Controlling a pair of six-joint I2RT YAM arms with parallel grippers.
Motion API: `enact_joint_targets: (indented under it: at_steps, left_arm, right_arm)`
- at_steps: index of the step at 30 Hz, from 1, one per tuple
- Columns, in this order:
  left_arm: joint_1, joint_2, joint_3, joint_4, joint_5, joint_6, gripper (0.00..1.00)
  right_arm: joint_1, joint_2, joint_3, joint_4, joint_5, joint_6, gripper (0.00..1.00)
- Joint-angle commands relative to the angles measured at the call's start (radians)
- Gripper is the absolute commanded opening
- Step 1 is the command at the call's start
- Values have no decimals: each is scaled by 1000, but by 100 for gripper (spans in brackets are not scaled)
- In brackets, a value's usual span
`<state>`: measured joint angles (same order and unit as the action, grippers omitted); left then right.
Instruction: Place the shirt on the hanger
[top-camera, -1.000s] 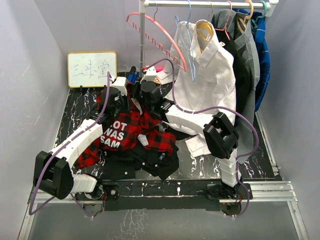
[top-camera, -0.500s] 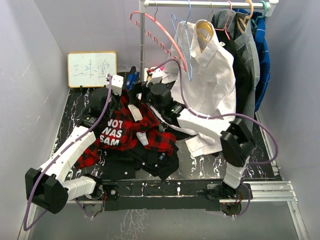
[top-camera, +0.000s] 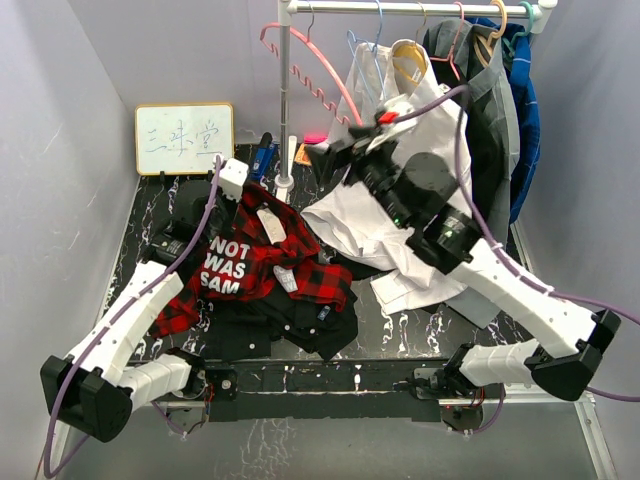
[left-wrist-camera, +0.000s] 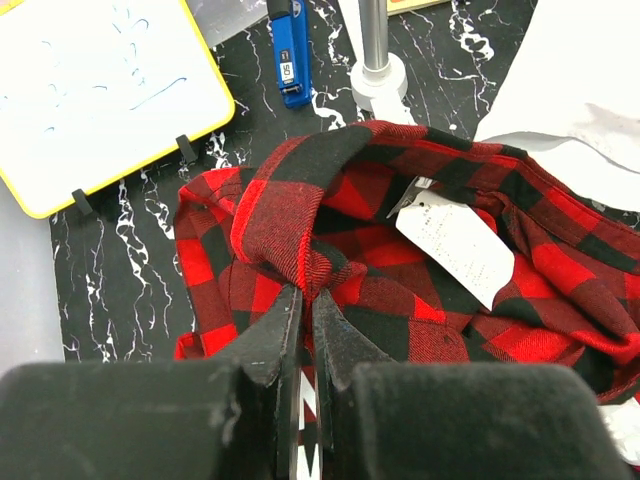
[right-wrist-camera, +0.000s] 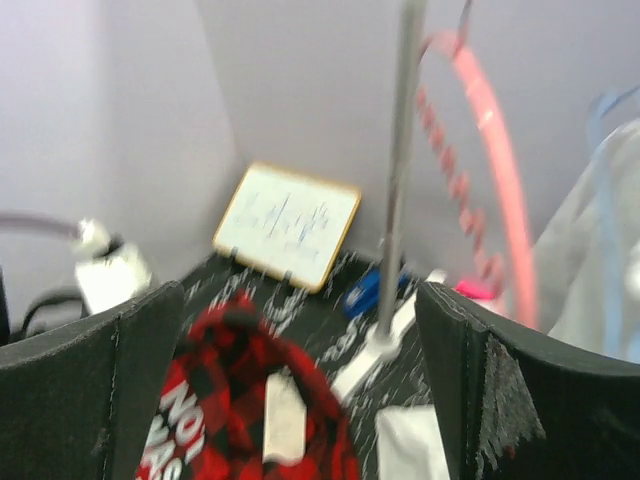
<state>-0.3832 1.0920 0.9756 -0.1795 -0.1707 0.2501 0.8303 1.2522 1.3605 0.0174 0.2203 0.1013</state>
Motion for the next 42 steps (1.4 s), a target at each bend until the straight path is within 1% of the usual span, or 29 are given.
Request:
enact_joint_targets:
  at_steps: [1,3,6,10,13,15,18,22,26,28,32,42]
  left_arm:
    - [24,-65,6,-16,41,-25,0]
    - [43,-81,-1,-23,65,-50,0]
    - [74,-104,-9,-31,105,-95,0]
    - [110,-134,-24,-38,156,-135,0]
    - [130,-152,-37,-36,179,-155,0]
    - [141,-164,-50,-32,192,-165,0]
    - [152,-184,-73,-28,210,-180,0]
    - [164,-224,-116,-16,234,-192,0]
    - [176,-266,-150,-9,270,-199,0]
    - [179,-280,-164,-2,283,-200,0]
    - [178,-291,-180,5,294,-195,0]
    - [178,-287,-181,14,295,-192,0]
  right_arm:
    - [-2,20,231,-76,230,-181,99]
    - [-8,71,333,-88,339,-226,99]
    - [-42,148,470,-99,374,-229,98]
    - [-101,252,599,-160,317,-177,96]
    - [-133,302,632,-162,204,-135,92]
    - [-154,324,636,-150,88,-118,92]
    - [-165,353,640,-133,-17,-112,96]
    - [-187,394,666,-146,42,-123,97]
    - [-264,386,645,-145,113,-48,95]
    - [-283,380,630,-147,166,-43,94]
    - [-305,366,599,-149,162,-32,94]
    - [-335,398,566,-148,191,-23,91]
